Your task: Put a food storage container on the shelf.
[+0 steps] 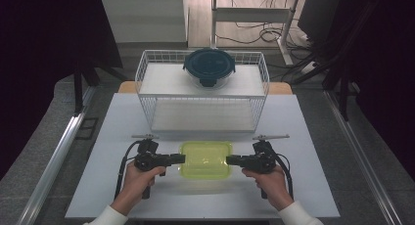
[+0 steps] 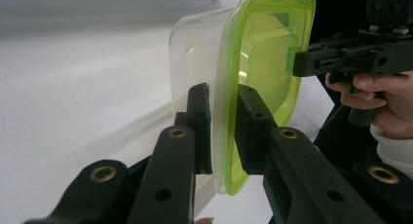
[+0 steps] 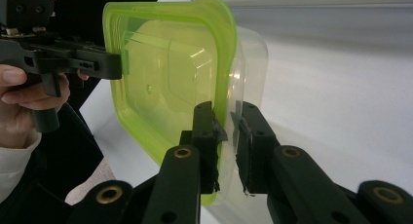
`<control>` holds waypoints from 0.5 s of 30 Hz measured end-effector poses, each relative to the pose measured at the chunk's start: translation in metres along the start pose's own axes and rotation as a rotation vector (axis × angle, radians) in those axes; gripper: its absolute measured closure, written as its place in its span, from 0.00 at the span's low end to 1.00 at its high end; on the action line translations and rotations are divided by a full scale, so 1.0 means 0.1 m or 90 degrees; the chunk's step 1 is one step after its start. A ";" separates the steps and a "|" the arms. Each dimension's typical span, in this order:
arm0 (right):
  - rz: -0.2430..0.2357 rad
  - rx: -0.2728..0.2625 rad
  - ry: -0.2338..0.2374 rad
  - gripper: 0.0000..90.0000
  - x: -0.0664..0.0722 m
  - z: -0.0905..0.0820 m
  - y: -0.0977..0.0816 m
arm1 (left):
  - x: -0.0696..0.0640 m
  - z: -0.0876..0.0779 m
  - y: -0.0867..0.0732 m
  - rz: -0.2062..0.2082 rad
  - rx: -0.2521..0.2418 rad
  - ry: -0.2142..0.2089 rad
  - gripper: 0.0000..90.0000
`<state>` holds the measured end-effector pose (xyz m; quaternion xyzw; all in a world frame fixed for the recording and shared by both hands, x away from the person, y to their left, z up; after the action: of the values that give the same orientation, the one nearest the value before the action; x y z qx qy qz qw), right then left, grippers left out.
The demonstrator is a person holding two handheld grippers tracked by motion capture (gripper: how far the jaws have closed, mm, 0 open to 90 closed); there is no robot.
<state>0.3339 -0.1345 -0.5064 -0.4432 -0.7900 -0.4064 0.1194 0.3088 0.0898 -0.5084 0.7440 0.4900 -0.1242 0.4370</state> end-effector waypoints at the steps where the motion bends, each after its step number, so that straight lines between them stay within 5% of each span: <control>1: -0.001 0.000 0.000 0.87 0.01 -0.01 0.00 | -0.01 -0.01 0.00 0.003 -0.001 -0.001 0.87; 15: -0.035 -0.022 -0.008 0.87 0.14 -0.16 0.09 | -0.17 -0.16 0.10 0.034 -0.021 -0.004 0.87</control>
<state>0.3304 -0.1355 -0.4835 -0.4261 -0.7956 -0.4200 0.0955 0.3054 0.0902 -0.4832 0.7491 0.4703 -0.1065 0.4542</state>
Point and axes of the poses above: each handheld gripper's, and its own axes: z roughly forward along the jaws, y roughly out of its top, x roughly to its left, the point moved 8 cm from there along z, roughly forward along the jaws, and after that the axes turned 8 degrees about x, right-handed, at the moved point
